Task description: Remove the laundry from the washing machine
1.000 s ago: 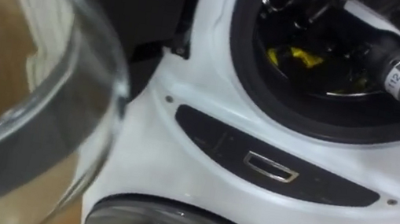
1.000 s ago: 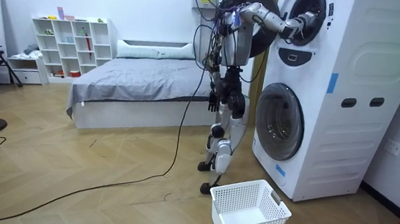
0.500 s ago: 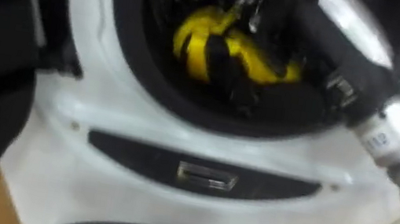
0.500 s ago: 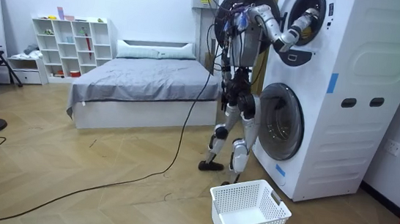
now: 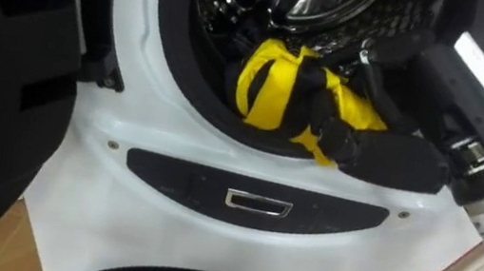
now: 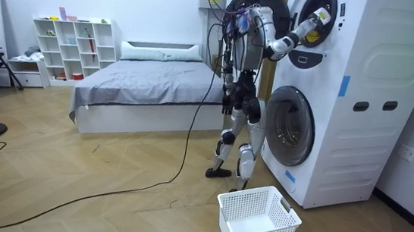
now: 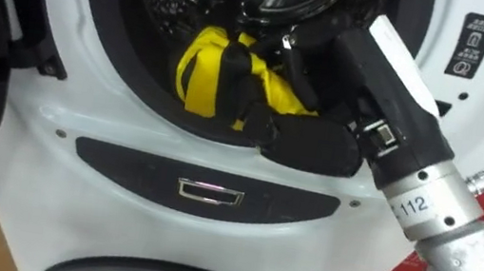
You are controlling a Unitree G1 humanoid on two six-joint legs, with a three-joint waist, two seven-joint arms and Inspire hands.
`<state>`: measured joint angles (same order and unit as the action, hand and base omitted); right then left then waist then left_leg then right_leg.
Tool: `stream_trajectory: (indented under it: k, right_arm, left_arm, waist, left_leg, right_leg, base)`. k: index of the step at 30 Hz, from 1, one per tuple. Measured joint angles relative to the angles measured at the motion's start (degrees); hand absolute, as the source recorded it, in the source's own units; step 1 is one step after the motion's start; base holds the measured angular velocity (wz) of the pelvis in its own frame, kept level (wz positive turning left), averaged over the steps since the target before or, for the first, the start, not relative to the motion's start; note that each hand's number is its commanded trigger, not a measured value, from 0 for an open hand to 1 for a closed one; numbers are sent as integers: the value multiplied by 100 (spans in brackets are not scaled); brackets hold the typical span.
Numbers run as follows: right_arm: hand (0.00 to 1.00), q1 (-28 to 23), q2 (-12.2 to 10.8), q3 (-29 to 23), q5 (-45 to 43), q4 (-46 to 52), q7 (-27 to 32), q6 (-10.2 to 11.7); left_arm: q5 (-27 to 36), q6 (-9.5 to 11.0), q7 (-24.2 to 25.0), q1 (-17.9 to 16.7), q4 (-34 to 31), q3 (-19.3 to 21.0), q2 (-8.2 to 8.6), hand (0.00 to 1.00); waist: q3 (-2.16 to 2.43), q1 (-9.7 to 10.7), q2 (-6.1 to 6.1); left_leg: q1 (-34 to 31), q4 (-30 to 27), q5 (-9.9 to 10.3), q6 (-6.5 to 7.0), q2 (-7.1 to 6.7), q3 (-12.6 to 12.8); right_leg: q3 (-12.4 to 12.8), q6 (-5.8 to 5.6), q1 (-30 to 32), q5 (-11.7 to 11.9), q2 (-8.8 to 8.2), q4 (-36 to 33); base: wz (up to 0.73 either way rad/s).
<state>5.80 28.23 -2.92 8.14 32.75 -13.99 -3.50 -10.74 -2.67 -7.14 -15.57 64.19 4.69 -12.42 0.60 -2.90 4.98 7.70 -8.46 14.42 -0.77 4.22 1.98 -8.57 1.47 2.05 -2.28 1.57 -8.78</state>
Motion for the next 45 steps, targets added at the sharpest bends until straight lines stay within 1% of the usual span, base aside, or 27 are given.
stream_trajectory:
  k: [2,4,6,10,11,13,15,17,19,23,24,25,26,27,28,29,31,32,34,35,36,38,40,41,42,44,45]
  right_arm:
    - [100,-45,-10,-8,28,-1,0,49]
    - [100,-163,-88,-60,87,-5,0,170]
    - [100,-289,-121,-64,163,-4,4,276]
    - [100,-464,-162,-67,213,-14,3,462]
    - [100,-493,-177,-67,214,-18,1,483]
    - [100,-557,-287,-96,339,-35,-75,485]
    - [100,-684,-291,-131,498,-40,-148,485]
    - [100,-807,-362,-205,701,-45,-284,483]
    - [100,-848,-374,-319,982,-48,-475,475]
    - [100,-1061,-397,-338,1100,-57,-581,485]
    - [100,-1147,-434,-343,1164,-79,-632,468]
    - [100,-1197,-538,-361,1192,-106,-704,459]
    - [100,-1233,-605,-391,1211,-111,-745,459]
    - [100,-1313,-684,-458,1223,-119,-825,456]
    - [100,-1346,-710,-516,1242,-121,-896,440]
    - [100,-1347,-710,-532,1264,-122,-926,426]
    - [100,-1382,-712,-583,1435,-131,-994,377]
    - [100,-1384,-712,-583,1458,-134,-995,364]
    - [100,-1382,-712,-585,1492,-138,-997,329]
    - [100,-1383,-712,-586,1503,-138,-998,325]
    - [100,-1387,-712,-633,1543,-138,-1010,294]
    - [100,-1388,-712,-793,1608,-139,-1010,252]
    - [100,-1437,-711,-911,1683,-144,-1028,222]
    - [100,-1476,-712,-962,1687,-143,-1050,214]
    - [100,-1556,-711,-1071,1691,-143,-1080,213]
    - [100,-1668,-711,-1261,1688,-150,-1114,202]
    - [100,-1747,-712,-1354,1666,-164,-1115,192]
  left_arm:
    - [0,37,37,-1,-1,-2,18,0]
    - [1,49,109,-14,-3,-21,23,0]
    - [2,49,131,-33,-4,-43,32,0]
    - [3,84,143,-34,-6,-43,6,0]
    - [2,99,143,-33,-7,-43,1,0]
    - [-2,149,142,-31,-7,-37,4,0]
    - [-1,152,134,-25,-5,-38,-3,0]
    - [1,153,133,-26,-3,-37,-7,0]
    - [-3,152,134,-22,-5,-33,-12,0]
    - [-5,138,156,71,-28,-31,-25,0]
    - [-7,138,156,68,-25,-30,-31,0]
    - [-22,137,158,81,-13,-29,-35,0]
    - [-22,137,158,95,-9,-29,-35,0]
    - [-22,138,158,108,-8,-29,-34,0]
    - [-16,139,158,114,-7,-26,-36,0]
    - [-13,139,157,113,-6,-26,-37,0]
    - [-5,138,156,131,-7,-41,-42,0]
    - [-5,137,156,152,-6,-54,-41,0]
    - [-6,135,151,173,-3,-57,-39,0]
    - [-6,135,149,178,0,-57,-39,0]
    - [-1,135,150,205,20,-54,-26,0]
    - [-1,137,152,260,24,-55,-16,0]
    - [2,137,152,293,23,-54,-27,0]
    - [0,137,154,301,18,-48,-27,0]
    - [0,138,160,317,0,-42,-27,0]
    - [1,139,165,353,-2,-42,-31,0]
    - [-2,139,167,369,-5,-45,-45,0]
  waist:
    - [-9,26,28]
    - [-44,96,89]
    - [-56,101,116]
    - [-59,115,115]
    - [-59,118,115]
    - [-65,145,105]
    - [-64,151,99]
    - [-70,184,88]
    - [-77,221,68]
    - [-69,241,30]
    - [-64,241,16]
    - [-77,280,-11]
    - [-78,307,-26]
    - [-53,343,-65]
    - [-37,379,-91]
    - [-33,404,-102]
    - [-42,549,-138]
    - [-42,578,-144]
    - [-45,630,-149]
    - [-46,666,-150]
    - [-50,764,-159]
    - [-47,794,-173]
    - [-50,963,-177]
    - [-49,1010,-175]
    - [-48,1078,-173]
    - [-53,1099,-180]
    - [-53,1190,-173]
  left_leg:
    - [0,0,1,-2,2,-7]
    - [2,3,4,-2,5,-32]
    - [15,7,18,-1,9,-28]
    - [102,37,42,4,26,17]
    - [110,39,47,4,29,23]
    - [109,27,65,14,31,40]
    - [104,19,77,16,33,44]
    - [99,12,83,18,33,37]
    - [96,2,94,24,30,46]
    - [94,19,97,25,28,142]
    - [95,27,96,26,33,243]
    - [96,25,96,26,30,284]
    - [96,25,96,26,29,287]
    - [96,30,96,27,26,304]
    - [104,31,97,28,25,369]
    - [111,37,98,30,25,412]
    - [143,56,102,33,30,457]
    - [155,61,102,32,30,481]
    - [167,69,117,27,35,679]
    - [168,70,119,27,36,718]
    - [177,71,123,30,35,768]
    - [189,71,140,34,39,918]
    - [190,69,154,30,49,1044]
    - [191,68,159,28,50,1063]
    - [191,75,164,26,51,1138]
    - [190,71,188,15,61,1329]
    - [189,67,190,13,63,1414]
  right_leg:
    - [-5,1,-7,-15,1,0]
    - [-2,-2,-26,-34,1,9]
    - [2,-6,-27,-39,13,11]
    - [26,-22,-83,-49,35,13]
    - [29,-24,-89,-50,38,13]
    - [29,-24,-89,-50,40,11]
    - [22,-25,-89,-50,40,10]
    - [12,-26,-88,-51,39,3]
    - [38,-26,-80,-51,42,1]
    - [114,-27,-26,-50,52,-13]
    - [175,-27,17,-50,63,-43]
    - [230,-28,45,-50,69,-73]
    - [252,-28,52,-50,67,-86]
    - [281,-28,66,-50,68,-96]
    - [345,-28,87,-50,78,-105]
    - [376,-28,96,-49,85,-105]
    - [396,-31,101,-47,91,-123]
    - [413,-31,109,-47,96,-136]
    - [566,-28,212,-41,141,-211]
    - [605,-28,223,-28,152,-209]
    - [687,-33,230,-21,168,-210]
    - [789,-33,281,11,206,-218]
    - [905,-28,324,45,246,-206]
    - [932,-26,333,46,254,-206]
    - [1006,-27,375,57,277,-212]
    - [1125,-21,458,105,330,-211]
    - [1203,-19,508,124,359,-214]
  base:
    - [4]
    - [7]
    - [-3]
    - [-3]
    - [-3]
    - [0]
    - [0]
    - [0]
    - [-2]
    - [-12]
    - [-23]
    - [-20]
    - [-12]
    - [-11]
    - [-18]
    - [-18]
    - [-11]
    - [-19]
    - [-39]
    - [-34]
    - [-28]
    - [-36]
    - [-30]
    - [-22]
    - [-40]
    - [-50]
    - [-44]
